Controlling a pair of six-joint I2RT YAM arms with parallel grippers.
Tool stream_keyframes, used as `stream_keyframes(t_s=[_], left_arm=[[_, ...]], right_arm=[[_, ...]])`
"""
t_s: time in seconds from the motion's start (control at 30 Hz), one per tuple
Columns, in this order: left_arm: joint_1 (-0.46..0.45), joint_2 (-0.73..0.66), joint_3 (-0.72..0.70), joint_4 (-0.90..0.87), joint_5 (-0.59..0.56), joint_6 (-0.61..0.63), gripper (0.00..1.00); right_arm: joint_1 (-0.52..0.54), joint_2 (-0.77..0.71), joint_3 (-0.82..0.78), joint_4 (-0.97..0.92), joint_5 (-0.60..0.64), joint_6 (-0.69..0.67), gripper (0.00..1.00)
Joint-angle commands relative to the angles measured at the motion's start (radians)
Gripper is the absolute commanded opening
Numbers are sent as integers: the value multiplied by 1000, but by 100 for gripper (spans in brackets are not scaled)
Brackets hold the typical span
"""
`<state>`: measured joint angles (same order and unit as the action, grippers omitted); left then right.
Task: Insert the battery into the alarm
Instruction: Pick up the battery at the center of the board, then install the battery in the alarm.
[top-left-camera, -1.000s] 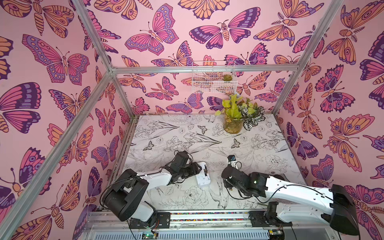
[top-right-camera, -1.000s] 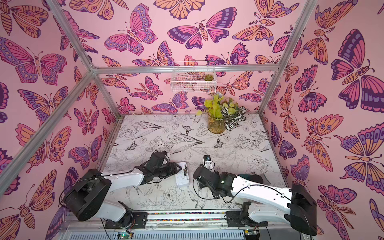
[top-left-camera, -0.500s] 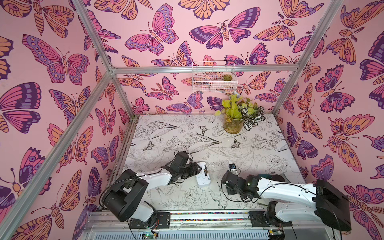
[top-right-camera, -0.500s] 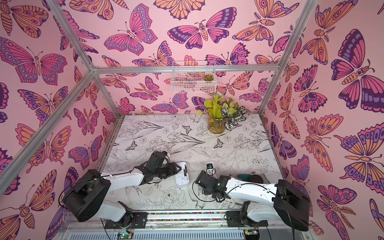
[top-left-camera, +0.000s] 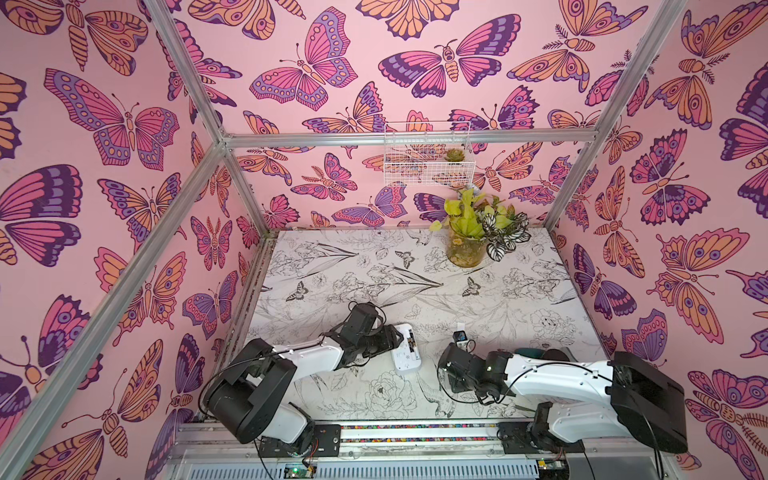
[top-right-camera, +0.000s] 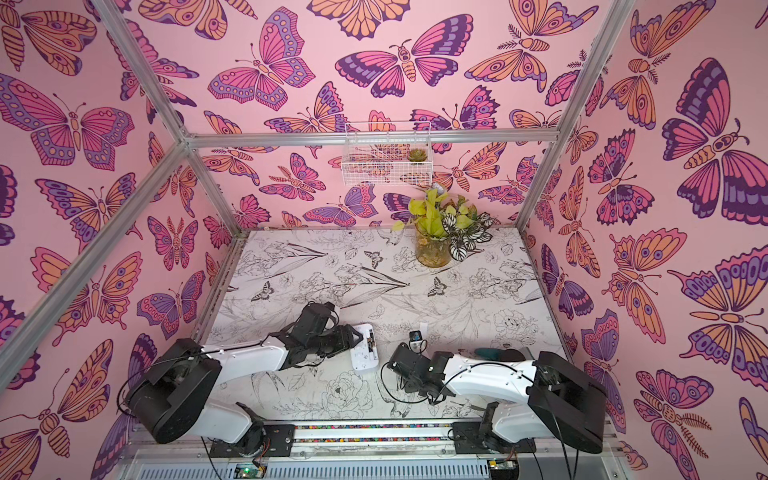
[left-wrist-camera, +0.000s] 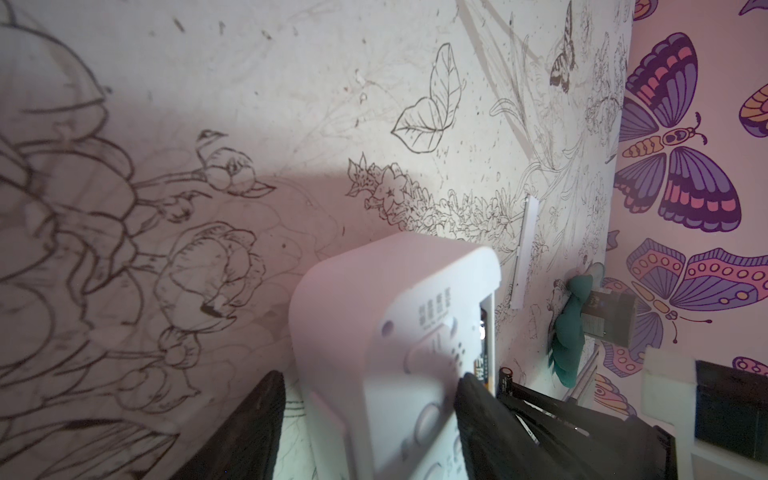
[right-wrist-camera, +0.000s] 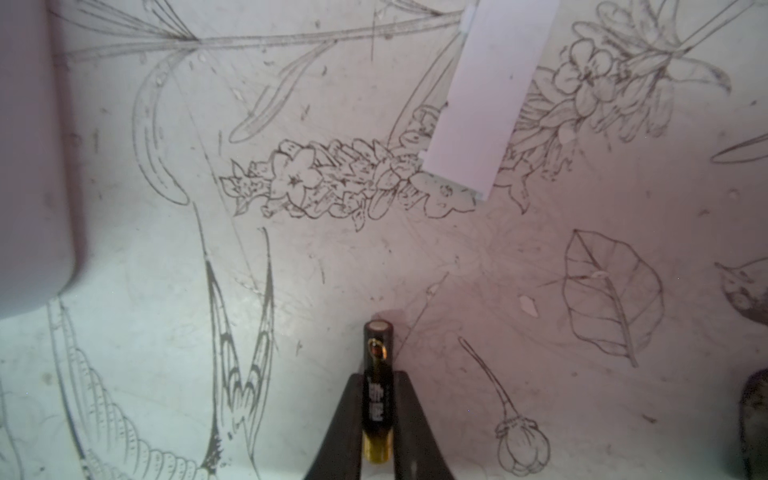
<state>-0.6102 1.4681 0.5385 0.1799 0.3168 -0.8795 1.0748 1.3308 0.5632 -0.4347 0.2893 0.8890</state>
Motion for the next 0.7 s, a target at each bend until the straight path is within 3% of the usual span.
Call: stream_keyframes(t_s=[0.0,0.33,0.5,0.67], left_arm=[[-9,13,-13,-86,-2,14,67],[-10,-6,-25,-85,-5,13,67],[-11,-4,-23,-85,-6,11,67],[-11,-3,-22,-85,-4,11,67]], right_arm=[[-6,38,-11,-30,-54,4,9],[-7,-56,168,-26,-122,-73,5],[-1,30,260,54,-202,-68,5],[16,120,327,74,-202,-58,5]])
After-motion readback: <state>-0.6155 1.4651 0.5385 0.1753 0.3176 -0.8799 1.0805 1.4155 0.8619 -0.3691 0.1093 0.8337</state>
